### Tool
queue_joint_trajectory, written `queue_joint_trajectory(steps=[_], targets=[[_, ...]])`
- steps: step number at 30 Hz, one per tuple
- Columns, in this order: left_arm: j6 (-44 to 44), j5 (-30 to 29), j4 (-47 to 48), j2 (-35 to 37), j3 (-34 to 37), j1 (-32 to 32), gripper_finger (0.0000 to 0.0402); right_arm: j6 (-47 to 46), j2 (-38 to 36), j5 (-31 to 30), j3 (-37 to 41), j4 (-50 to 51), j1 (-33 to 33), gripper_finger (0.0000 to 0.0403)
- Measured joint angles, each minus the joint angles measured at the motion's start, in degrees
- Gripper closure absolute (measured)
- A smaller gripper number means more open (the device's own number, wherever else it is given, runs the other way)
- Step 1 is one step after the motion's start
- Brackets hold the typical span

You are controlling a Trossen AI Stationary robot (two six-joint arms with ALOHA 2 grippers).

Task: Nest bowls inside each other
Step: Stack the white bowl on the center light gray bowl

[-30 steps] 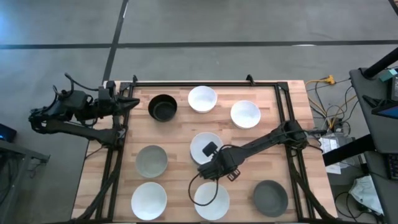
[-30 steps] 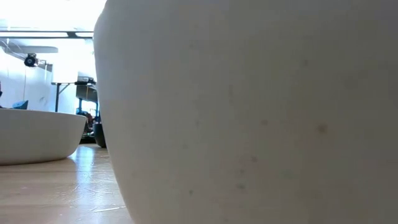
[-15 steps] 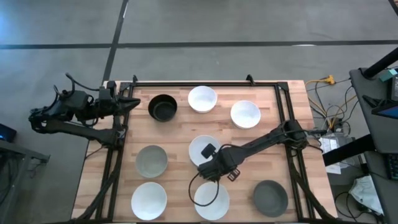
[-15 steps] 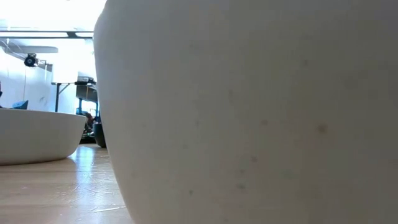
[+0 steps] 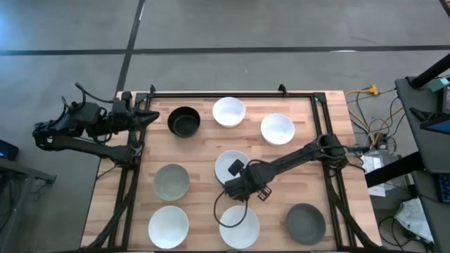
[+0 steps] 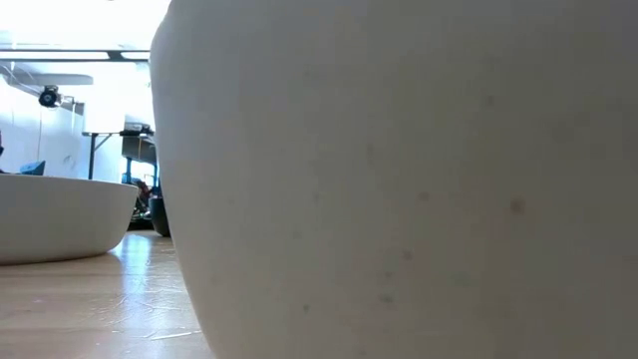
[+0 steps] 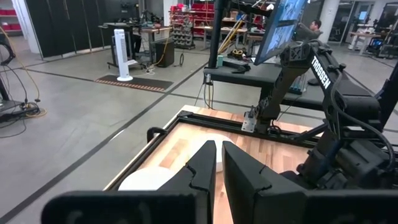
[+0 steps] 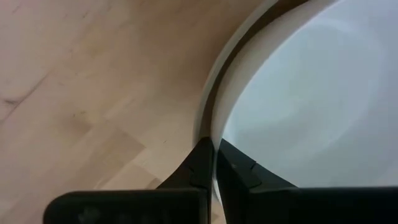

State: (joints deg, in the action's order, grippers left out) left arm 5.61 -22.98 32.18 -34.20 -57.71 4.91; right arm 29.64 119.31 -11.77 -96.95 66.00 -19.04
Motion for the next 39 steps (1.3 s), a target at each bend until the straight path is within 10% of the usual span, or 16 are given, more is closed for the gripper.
queue_joint_trajectory(steps=[18,39], targets=[[0.0,0.0,0.0,0.0,0.0,0.0,0.0388,-1.6,-2.3,3.2,-0.1,0.0,2.7,0.0340],[0.0,0.0,0.3,0.1,0.0,0.0,0.0388,-5.3,-4.9,5.5,0.5,-0.4,3.2,0.0384]])
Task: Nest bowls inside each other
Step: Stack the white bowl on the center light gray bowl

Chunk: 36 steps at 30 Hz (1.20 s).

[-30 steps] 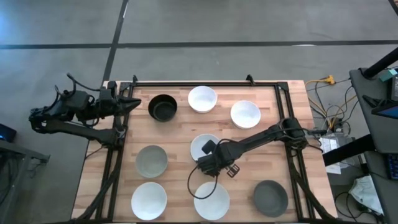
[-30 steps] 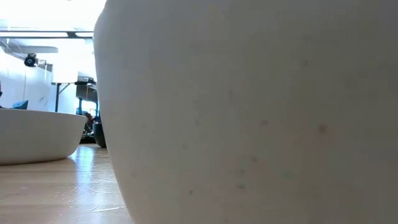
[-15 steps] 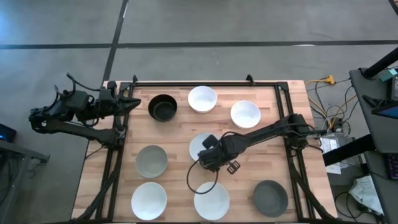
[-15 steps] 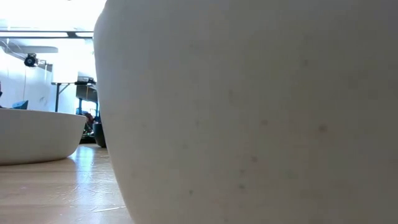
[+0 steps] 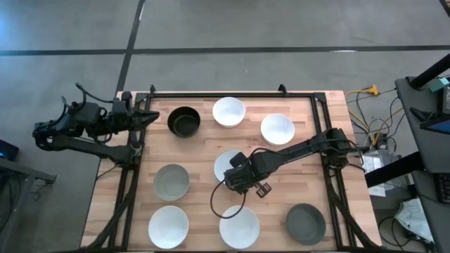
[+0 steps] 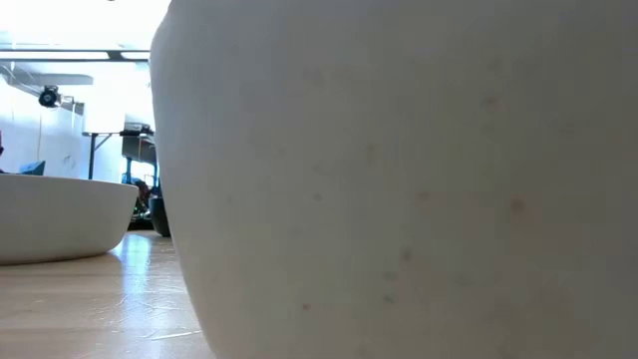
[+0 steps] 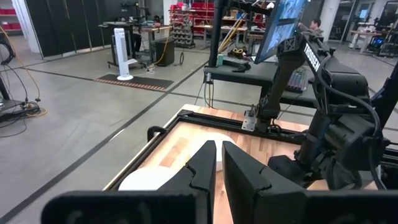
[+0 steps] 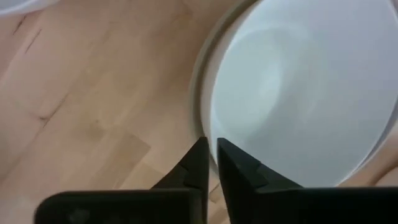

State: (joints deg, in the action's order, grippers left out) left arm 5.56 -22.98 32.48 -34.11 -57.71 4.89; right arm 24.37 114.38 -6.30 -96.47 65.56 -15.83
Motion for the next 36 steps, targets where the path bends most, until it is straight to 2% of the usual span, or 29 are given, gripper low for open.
queue_joint_trajectory(steps=[6,36], targets=[[0.0,0.0,0.0,0.0,0.0,0.0,0.0388,-0.4,0.1,-0.3,0.1,-0.5,0.9,0.0394],[-0.1,0.0,0.2,0.0,0.0,0.0,0.0388,0.2,0.2,1.1,1.0,-2.0,1.0,0.0394]])
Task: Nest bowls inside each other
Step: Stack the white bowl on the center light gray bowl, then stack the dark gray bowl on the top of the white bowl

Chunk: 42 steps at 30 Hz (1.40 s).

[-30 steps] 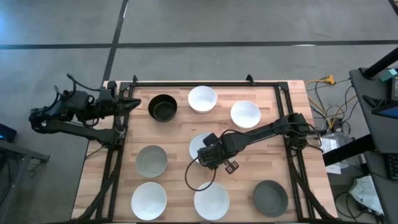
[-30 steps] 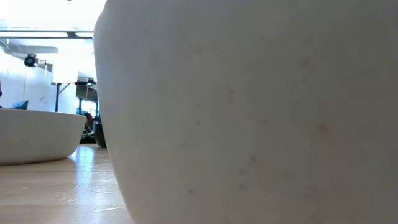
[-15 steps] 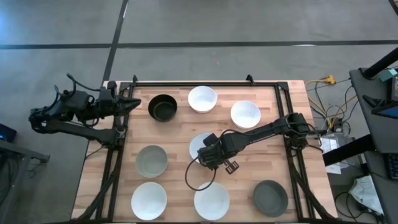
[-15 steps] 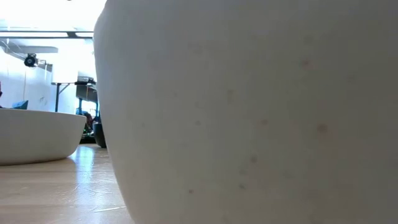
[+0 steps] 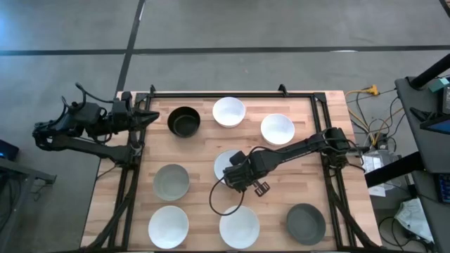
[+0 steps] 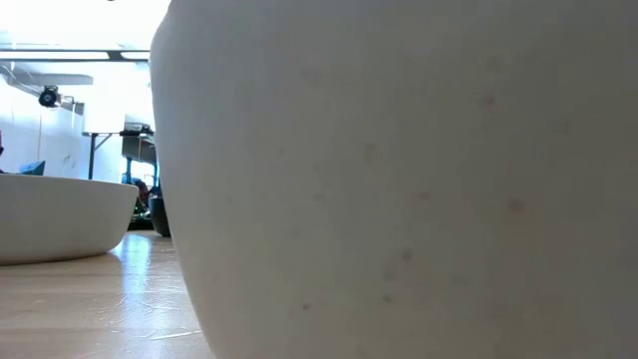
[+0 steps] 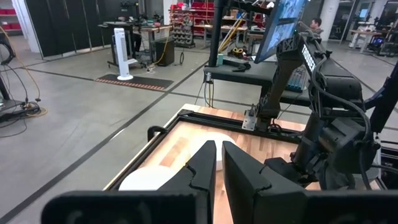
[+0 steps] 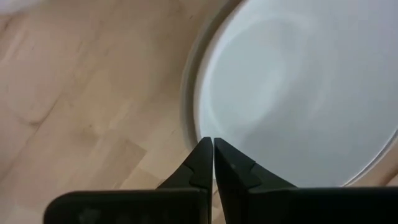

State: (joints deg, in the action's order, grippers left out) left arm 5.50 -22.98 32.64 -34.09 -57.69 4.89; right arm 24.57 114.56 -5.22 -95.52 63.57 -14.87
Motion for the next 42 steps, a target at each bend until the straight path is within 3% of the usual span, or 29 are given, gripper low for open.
queue_joint_trajectory(steps=[7,25,31,34,37,42], targets=[[0.0,0.0,0.0,0.1,0.0,0.0,0.0388,0.5,0.0,2.7,-1.1,-1.5,-0.3,0.0394],[0.0,0.0,0.1,0.1,0.0,0.0,0.0388,1.6,0.8,2.8,-1.1,-2.0,-0.4,0.0394],[0.0,0.0,0.0,0.1,0.0,0.0,0.0388,1.4,-0.1,-4.3,-8.4,5.0,0.2,0.0394],[0.0,0.0,0.0,0.0,0.0,0.0,0.0388,-4.4,-1.6,-6.7,-13.0,8.7,2.1,0.0394],[0.0,0.0,0.0,-0.2,0.0,0.0,0.0388,-17.0,-5.4,-4.4,-14.6,10.3,5.2,0.0394],[0.0,0.0,-0.2,-1.3,0.0,0.0,0.0388,-29.7,-17.6,-0.9,-6.1,6.5,8.6,0.0394]])
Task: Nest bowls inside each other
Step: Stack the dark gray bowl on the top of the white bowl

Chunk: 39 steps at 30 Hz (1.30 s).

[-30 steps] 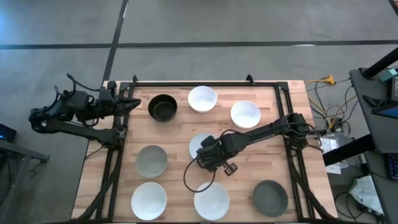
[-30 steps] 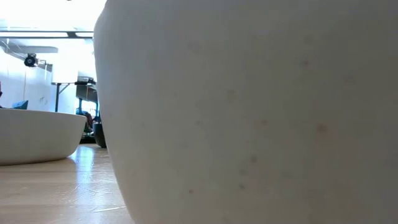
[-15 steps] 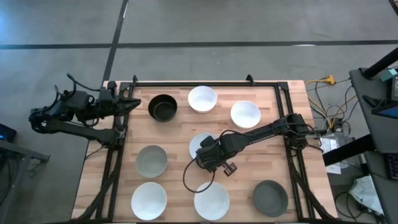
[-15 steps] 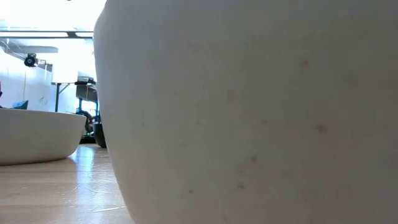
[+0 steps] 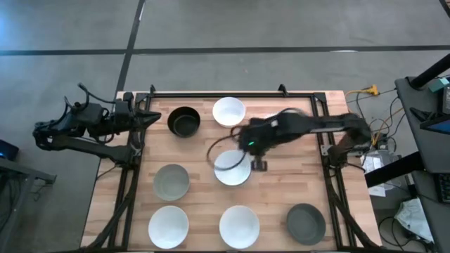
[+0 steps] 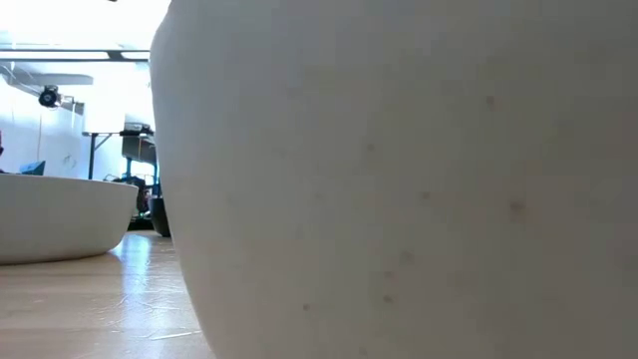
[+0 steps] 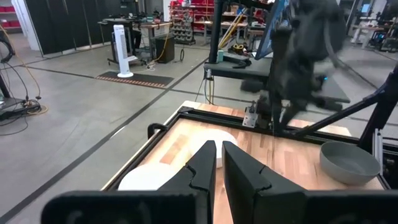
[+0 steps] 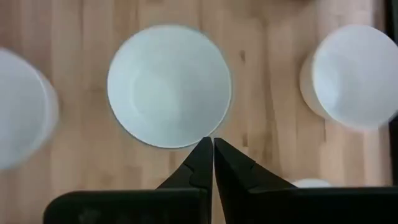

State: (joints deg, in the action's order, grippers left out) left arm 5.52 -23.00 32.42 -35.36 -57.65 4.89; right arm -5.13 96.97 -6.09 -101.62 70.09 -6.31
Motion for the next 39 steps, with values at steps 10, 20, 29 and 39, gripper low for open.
queue_joint_trajectory(steps=[10,20,29,39], targets=[[-0.5,0.0,-0.4,-2.7,0.0,0.0,0.0388,-19.2,-31.1,5.5,30.3,-23.0,-3.0,0.0394],[0.1,1.6,-0.3,-9.2,0.0,0.0,0.0388,-30.5,-45.4,15.9,43.5,-27.8,-8.8,0.0394],[3.6,2.2,-1.0,-15.2,0.0,0.0,0.0388,-20.2,-41.1,17.8,42.7,-1.9,-15.7,0.0394],[7.3,5.3,-1.9,-18.1,0.0,0.0,0.0388,-14.8,-37.5,17.6,44.0,-3.7,-20.5,0.0329]])
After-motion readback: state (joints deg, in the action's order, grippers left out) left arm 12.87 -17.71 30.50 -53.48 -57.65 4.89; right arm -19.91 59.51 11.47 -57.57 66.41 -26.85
